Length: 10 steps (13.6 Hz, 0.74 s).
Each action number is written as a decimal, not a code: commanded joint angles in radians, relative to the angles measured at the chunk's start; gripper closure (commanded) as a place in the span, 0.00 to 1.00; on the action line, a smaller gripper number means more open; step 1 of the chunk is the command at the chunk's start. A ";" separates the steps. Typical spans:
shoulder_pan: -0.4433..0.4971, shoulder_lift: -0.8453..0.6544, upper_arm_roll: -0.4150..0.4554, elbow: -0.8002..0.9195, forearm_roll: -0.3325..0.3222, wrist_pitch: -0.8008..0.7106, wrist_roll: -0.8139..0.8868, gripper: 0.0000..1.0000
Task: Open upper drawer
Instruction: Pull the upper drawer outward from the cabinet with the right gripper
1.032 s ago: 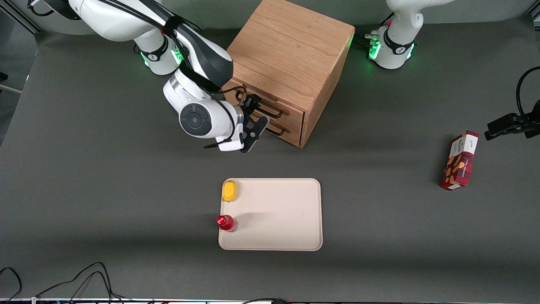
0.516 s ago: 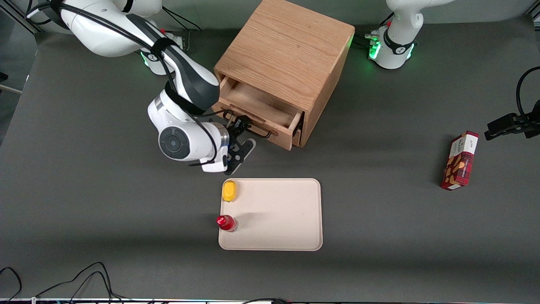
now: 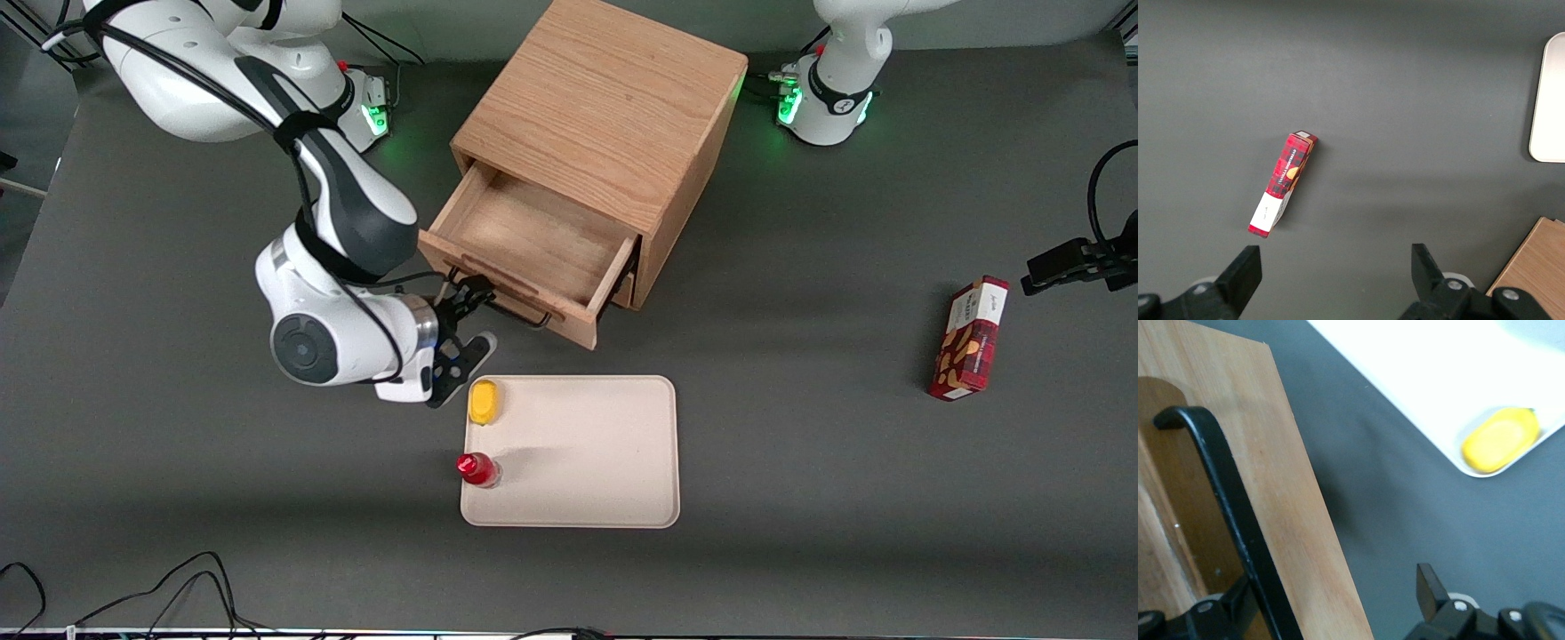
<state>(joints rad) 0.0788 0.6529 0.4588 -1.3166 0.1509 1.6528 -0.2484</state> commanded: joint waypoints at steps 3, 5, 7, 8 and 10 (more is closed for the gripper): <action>0.006 0.091 -0.029 0.147 -0.021 -0.030 -0.022 0.00; 0.006 0.109 -0.046 0.195 -0.020 -0.028 -0.022 0.00; 0.006 0.148 -0.060 0.259 -0.019 -0.028 -0.032 0.00; 0.006 0.160 -0.061 0.279 -0.020 -0.028 -0.041 0.00; 0.006 0.165 -0.086 0.299 -0.020 -0.025 -0.066 0.00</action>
<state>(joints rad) 0.0728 0.7765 0.3931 -1.0993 0.1490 1.6442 -0.2806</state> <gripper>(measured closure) 0.000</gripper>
